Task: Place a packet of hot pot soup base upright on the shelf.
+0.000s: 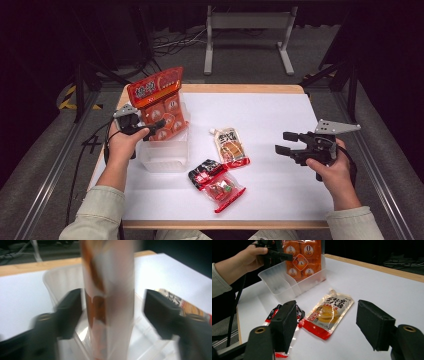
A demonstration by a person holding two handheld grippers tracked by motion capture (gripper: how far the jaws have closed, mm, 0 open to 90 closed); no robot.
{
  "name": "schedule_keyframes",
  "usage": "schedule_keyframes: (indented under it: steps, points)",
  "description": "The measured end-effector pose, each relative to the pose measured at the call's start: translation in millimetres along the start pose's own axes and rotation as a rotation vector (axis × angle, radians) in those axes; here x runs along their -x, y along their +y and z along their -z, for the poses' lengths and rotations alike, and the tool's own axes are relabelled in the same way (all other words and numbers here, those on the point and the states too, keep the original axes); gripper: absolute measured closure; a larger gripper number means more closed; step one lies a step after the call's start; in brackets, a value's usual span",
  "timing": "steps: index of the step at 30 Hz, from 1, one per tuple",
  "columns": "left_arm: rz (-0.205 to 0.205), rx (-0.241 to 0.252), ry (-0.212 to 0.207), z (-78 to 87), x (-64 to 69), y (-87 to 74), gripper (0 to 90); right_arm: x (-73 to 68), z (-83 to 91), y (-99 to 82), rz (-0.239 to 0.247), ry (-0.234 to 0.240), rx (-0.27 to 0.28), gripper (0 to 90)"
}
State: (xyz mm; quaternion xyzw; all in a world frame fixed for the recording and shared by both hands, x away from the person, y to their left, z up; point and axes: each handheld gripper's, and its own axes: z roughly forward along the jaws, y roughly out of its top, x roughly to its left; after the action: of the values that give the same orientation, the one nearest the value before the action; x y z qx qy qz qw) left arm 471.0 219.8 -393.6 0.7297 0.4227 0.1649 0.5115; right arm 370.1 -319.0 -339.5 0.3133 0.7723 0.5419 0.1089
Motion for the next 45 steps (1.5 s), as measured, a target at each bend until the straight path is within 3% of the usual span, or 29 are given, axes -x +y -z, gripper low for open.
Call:
schedule_keyframes:
  steps: [1,6,16,18,21,25,31,36,38,39,45]
  points:
    - [-0.003,-0.001,0.014,0.7,0.5,0.4,17.7,-0.2,0.0,0.2,0.002,-0.001,0.001,34.1]
    - [-0.003,-0.007,0.068,8.4,0.9,1.8,9.7,-0.4,-0.5,0.3,0.010,-0.006,0.005,34.8]
    - [-0.066,0.039,0.087,37.8,16.1,5.6,4.6,2.1,-2.8,-1.2,0.036,-0.041,0.002,35.5]
    - [-0.102,0.047,0.097,48.0,22.7,7.2,4.0,2.3,-4.0,-1.7,0.034,-0.043,-0.002,35.9]
    - [-0.112,0.065,0.062,58.7,32.9,6.6,3.3,2.6,-6.3,-2.7,0.046,-0.058,-0.012,36.4]
    - [-0.131,0.045,0.039,73.4,47.9,-1.6,3.3,2.7,-6.0,-2.7,0.051,-0.061,-0.008,36.6]
    - [-0.105,0.057,-0.029,96.0,63.6,-19.7,4.5,1.7,-5.8,-2.1,0.051,-0.064,-0.004,37.1]
    - [-0.079,0.060,-0.119,104.1,68.9,-26.0,5.7,0.6,-7.7,-1.3,0.075,-0.075,0.003,39.2]
    - [-0.083,0.058,-0.116,105.2,70.4,-26.4,5.7,0.8,-8.7,-1.5,0.078,-0.073,0.006,41.0]
    - [-0.107,0.045,-0.101,106.9,72.3,-26.6,5.7,0.7,-9.4,-1.4,0.078,-0.071,0.005,41.4]
    - [-0.117,0.016,-0.121,112.7,79.7,-29.5,5.8,0.2,-12.6,-1.6,0.077,-0.056,-0.003,44.0]
